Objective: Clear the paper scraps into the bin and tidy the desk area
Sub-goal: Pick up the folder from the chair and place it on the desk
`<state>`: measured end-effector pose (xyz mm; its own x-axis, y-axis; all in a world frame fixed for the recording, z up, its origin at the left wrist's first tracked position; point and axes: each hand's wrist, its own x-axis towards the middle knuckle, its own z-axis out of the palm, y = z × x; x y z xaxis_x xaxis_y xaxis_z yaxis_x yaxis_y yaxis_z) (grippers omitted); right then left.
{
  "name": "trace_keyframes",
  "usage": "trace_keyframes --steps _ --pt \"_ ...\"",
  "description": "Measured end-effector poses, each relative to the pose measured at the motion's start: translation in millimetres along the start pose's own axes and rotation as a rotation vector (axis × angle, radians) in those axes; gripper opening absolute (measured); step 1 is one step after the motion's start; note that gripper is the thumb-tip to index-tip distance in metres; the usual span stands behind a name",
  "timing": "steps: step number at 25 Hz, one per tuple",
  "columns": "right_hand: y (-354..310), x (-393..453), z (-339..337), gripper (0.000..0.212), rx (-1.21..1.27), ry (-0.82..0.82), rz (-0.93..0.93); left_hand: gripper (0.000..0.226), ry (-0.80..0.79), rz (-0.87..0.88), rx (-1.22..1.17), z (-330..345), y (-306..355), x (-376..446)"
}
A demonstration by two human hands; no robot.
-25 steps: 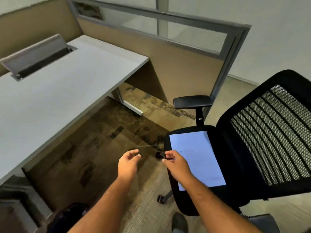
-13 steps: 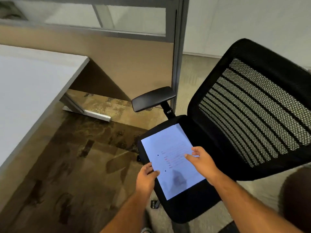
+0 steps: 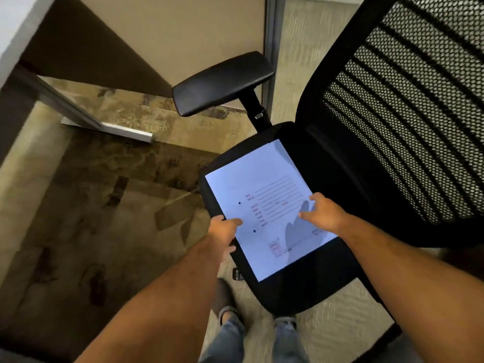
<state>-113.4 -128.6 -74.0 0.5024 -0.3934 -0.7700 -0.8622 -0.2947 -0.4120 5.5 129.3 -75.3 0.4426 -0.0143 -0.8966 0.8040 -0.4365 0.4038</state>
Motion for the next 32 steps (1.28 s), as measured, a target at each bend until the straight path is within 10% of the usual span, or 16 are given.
trace_keyframes --steps 3,7,11,32 --pt "16.0 2.6 6.9 0.071 -0.029 0.007 0.016 0.011 -0.027 0.003 -0.029 4.5 -14.3 7.7" --pt "24.2 -14.5 -2.6 0.075 0.208 0.016 0.120 0.039 -0.173 0.028 -0.211 -0.2 -27.4 -7.5" --pt "6.9 -53.6 -18.2 0.030 0.409 0.098 0.094 0.044 -0.209 0.088 -0.328 -22.1 -29.5 -53.8" --pt "-316.7 -302.1 23.4 0.017 0.280 -0.451 -0.626 0.037 0.299 0.652 -0.922 -335.8 -26.2 -338.6"
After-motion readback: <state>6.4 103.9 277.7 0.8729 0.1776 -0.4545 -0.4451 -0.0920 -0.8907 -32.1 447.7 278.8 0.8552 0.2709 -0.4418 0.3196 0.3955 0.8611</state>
